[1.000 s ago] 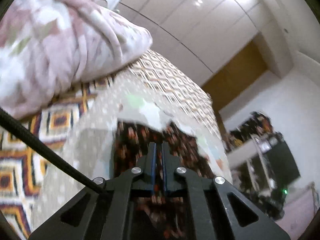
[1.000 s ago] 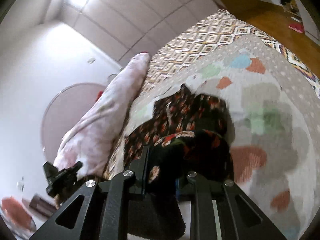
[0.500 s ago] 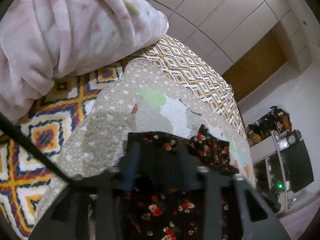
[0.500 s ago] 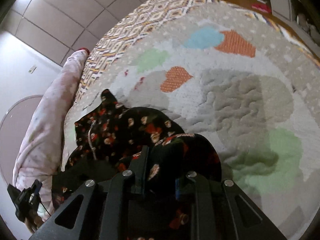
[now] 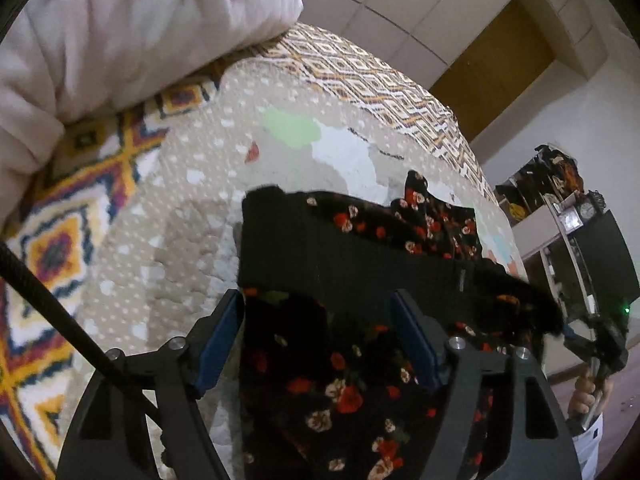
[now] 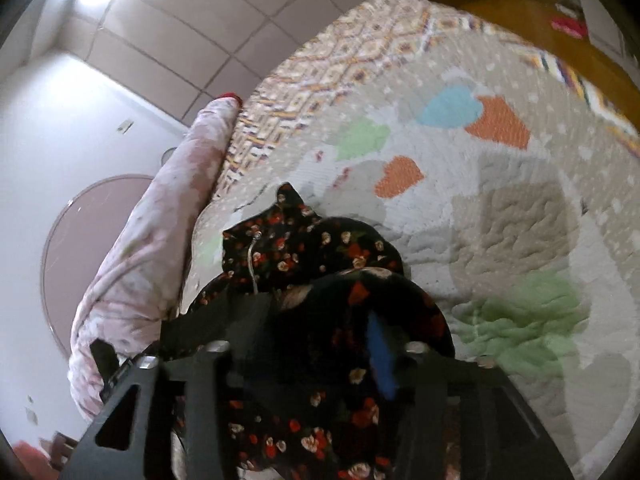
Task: Fold large clothes
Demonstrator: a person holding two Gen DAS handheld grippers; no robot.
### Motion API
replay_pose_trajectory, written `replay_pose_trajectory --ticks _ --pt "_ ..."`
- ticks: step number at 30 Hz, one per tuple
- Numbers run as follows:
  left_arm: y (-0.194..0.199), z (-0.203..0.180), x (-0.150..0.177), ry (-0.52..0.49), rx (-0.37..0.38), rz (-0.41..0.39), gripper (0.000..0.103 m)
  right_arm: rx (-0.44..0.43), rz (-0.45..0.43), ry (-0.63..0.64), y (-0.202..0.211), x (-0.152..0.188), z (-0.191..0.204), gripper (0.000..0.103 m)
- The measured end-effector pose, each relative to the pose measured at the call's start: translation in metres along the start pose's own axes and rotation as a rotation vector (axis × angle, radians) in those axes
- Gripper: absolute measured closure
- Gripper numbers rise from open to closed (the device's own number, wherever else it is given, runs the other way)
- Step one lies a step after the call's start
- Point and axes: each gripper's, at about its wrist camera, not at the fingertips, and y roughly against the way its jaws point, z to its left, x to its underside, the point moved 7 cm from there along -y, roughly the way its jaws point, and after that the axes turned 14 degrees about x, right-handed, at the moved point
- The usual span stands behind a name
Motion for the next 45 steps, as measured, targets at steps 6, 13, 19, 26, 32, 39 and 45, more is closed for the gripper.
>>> replay_pose_trajectory --ticks 6,13,19,26,32,39,45 --pt "-0.016 -0.008 0.004 -0.040 0.004 0.021 0.019 0.137 -0.127 0.186 0.017 0.000 0.011 0.021" --pt "-0.032 -0.007 0.003 -0.041 0.016 0.056 0.022 0.402 -0.115 0.561 -0.042 0.016 0.039 0.021" --pt "-0.038 -0.001 0.001 -0.031 -0.016 0.102 0.070 0.446 -0.023 0.436 -0.107 -0.008 0.012 0.042" --pt "-0.019 -0.041 -0.032 -0.092 0.038 0.035 0.078 0.285 -0.047 0.288 -0.074 -0.030 0.016 0.092" --pt "-0.046 -0.035 -0.065 -0.073 -0.032 0.012 0.078 0.352 -0.086 0.249 -0.073 -0.060 0.018 0.092" --pt "-0.081 0.010 -0.050 -0.059 -0.199 0.066 0.052 0.430 0.061 0.159 -0.146 -0.040 -0.019 0.088" --pt "-0.030 -0.001 -0.061 -0.010 -0.122 -0.023 0.051 0.423 -0.022 0.127 -0.104 -0.048 -0.018 0.066"
